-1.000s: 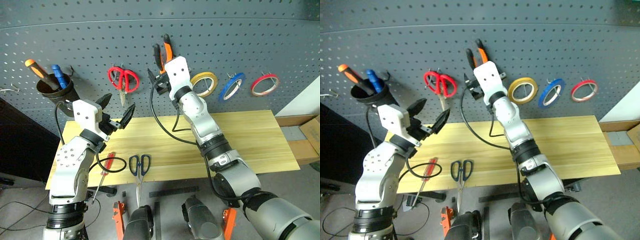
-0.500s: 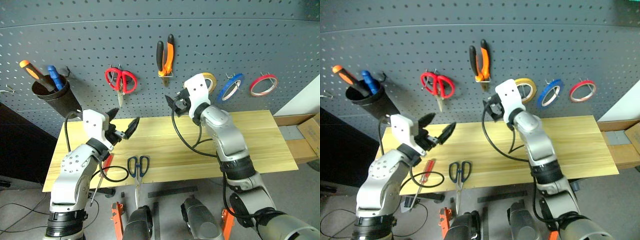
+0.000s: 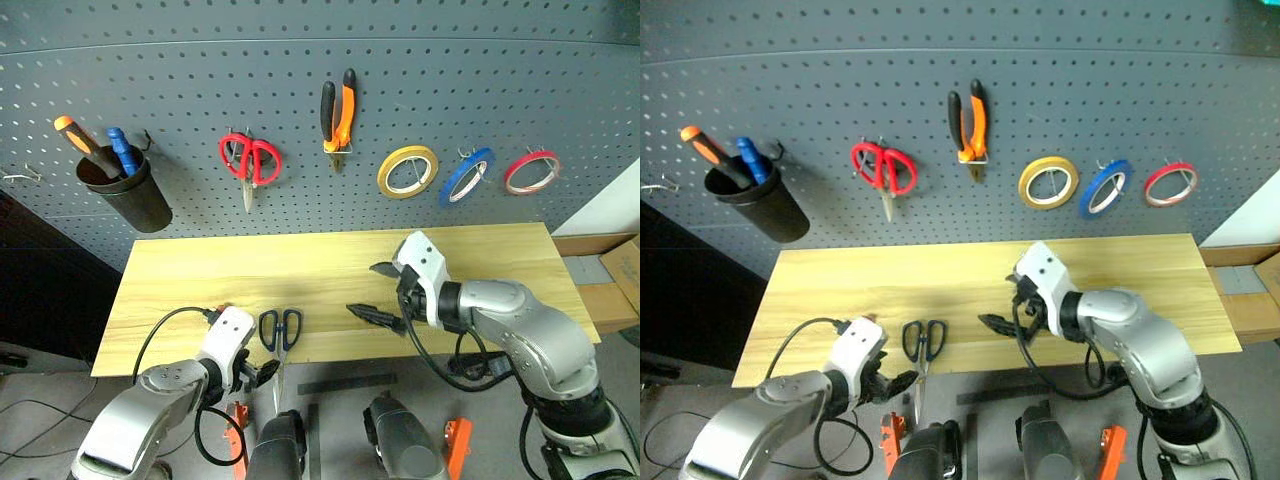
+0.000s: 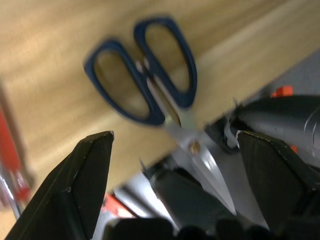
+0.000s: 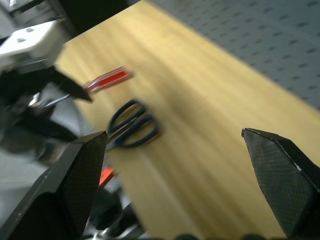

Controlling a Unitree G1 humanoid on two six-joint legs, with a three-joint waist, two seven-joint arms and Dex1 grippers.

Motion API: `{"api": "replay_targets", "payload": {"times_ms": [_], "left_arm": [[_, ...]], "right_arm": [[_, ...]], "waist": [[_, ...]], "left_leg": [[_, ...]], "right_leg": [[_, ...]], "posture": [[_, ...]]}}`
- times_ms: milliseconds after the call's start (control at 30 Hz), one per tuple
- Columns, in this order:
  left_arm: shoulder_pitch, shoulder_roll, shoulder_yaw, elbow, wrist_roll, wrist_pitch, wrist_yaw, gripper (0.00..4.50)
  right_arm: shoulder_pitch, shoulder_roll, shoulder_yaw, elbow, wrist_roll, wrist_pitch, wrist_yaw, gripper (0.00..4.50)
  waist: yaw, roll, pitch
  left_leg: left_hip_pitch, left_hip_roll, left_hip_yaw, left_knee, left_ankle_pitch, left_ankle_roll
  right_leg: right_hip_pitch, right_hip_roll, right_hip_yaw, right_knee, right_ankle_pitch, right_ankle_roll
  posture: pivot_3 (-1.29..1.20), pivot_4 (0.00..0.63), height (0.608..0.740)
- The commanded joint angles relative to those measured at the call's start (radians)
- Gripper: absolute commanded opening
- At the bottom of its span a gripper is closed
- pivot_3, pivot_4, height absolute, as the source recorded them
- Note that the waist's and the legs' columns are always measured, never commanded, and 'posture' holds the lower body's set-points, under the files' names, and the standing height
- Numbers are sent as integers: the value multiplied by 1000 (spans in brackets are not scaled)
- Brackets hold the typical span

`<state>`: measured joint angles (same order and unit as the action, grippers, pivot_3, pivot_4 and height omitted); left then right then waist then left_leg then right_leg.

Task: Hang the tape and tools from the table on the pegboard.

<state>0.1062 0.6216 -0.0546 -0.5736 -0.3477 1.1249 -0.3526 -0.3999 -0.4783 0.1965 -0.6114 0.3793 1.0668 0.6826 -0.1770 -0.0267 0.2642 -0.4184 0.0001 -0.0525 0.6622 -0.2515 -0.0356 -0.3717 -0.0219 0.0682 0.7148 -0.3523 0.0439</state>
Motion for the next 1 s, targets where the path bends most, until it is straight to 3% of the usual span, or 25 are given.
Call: {"api": "replay_targets", "payload": {"times_ms": [33, 333, 800, 900, 1000], "left_arm": [[5, -26, -44, -46, 23, 76, 55, 4246], [-75, -115, -138, 96, 97, 62, 129, 4246], [-108, -229, -146, 239, 134, 84, 161, 4246], [-129, -252, -121, 280, 153, 64, 181, 3684], [-151, -263, -109, 316, 169, 36, 190, 2753]], "right_arm": [[13, -22, 16, -61, 44, 1, 14, 4474], [4, -45, 28, -60, 62, -10, -13, 4474], [9, -75, 13, -59, 97, -11, -33, 4474], [13, -83, 8, -62, 103, -9, -32, 4500], [17, -89, 4, -65, 110, -6, -35, 4500]], "waist": [[5, 0, 0], [17, -1, 1], [14, -1, 1], [14, 1, 0], [14, 1, 0]], "left_leg": [[0, 0, 0, 0, 0, 0], [0, -1, -1, 0, 0, 0], [0, -1, 0, 0, 0, 0], [1, -2, 0, 0, 0, 0], [2, -2, -1, 0, 0, 0]], "right_leg": [[0, 0, 0, 0, 0, 0], [1, 0, 0, -2, 0, 0], [2, -1, 0, -4, 0, 0], [4, -1, 0, -4, 0, 0], [4, -1, 0, -3, 0, 0]], "posture": [[-199, 274, 740], [-225, 274, 740], [-256, 275, 740], [-260, 277, 740], [-264, 279, 740]]}}
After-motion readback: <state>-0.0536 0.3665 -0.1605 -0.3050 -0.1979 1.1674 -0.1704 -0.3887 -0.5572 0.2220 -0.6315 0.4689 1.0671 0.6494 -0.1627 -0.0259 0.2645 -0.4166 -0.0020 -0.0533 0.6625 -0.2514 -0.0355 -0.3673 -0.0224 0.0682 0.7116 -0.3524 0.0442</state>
